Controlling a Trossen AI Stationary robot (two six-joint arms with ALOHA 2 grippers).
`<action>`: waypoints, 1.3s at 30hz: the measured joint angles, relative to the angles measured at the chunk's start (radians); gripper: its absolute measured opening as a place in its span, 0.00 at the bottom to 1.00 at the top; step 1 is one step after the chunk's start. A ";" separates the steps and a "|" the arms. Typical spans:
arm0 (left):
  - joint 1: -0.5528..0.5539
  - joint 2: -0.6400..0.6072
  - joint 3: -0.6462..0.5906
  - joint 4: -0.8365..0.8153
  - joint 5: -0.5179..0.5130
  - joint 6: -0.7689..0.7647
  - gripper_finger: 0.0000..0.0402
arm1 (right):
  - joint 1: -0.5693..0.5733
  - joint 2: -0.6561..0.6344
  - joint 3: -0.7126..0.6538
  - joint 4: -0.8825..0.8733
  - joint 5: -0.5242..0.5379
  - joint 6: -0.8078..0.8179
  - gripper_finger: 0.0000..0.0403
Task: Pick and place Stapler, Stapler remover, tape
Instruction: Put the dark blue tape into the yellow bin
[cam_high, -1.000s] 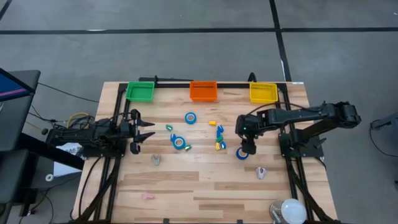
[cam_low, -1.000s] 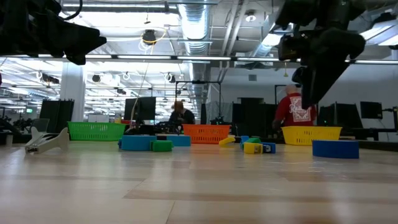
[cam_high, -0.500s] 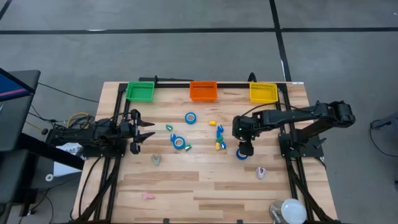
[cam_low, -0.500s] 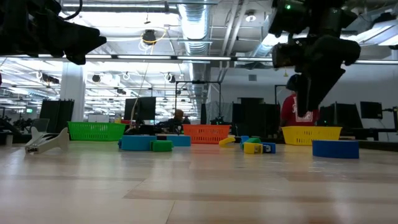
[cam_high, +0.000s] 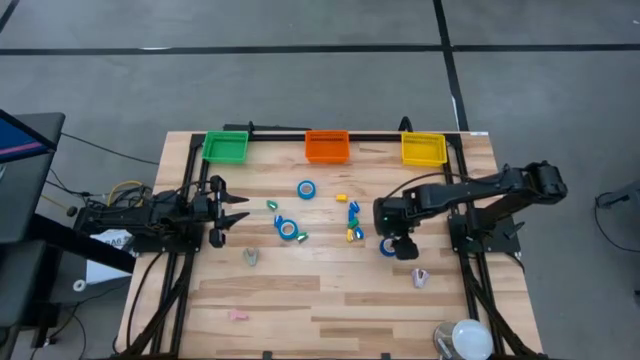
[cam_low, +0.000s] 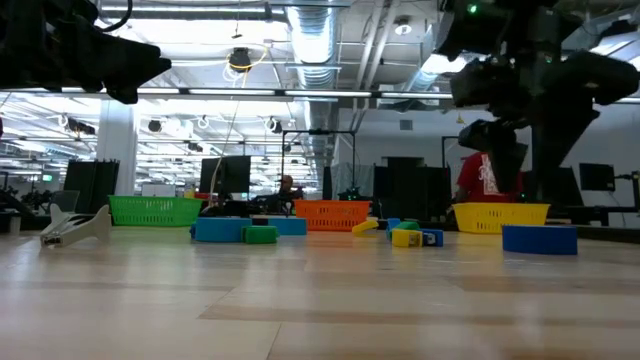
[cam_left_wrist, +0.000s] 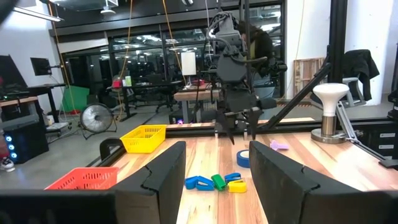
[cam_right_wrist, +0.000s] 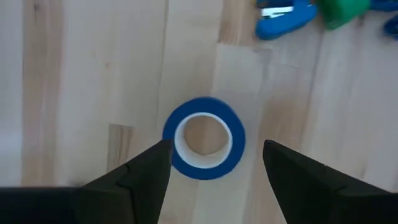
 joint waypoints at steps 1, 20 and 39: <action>0.000 0.000 0.000 0.000 0.000 0.000 0.42 | 0.000 0.012 0.000 -0.003 0.000 0.000 0.61; 0.000 0.000 0.000 0.003 0.000 0.000 0.42 | -0.003 0.179 0.000 0.041 0.082 -0.060 0.60; 0.000 0.000 0.000 0.003 0.000 0.000 0.42 | -0.003 0.206 -0.001 0.055 0.078 -0.060 0.23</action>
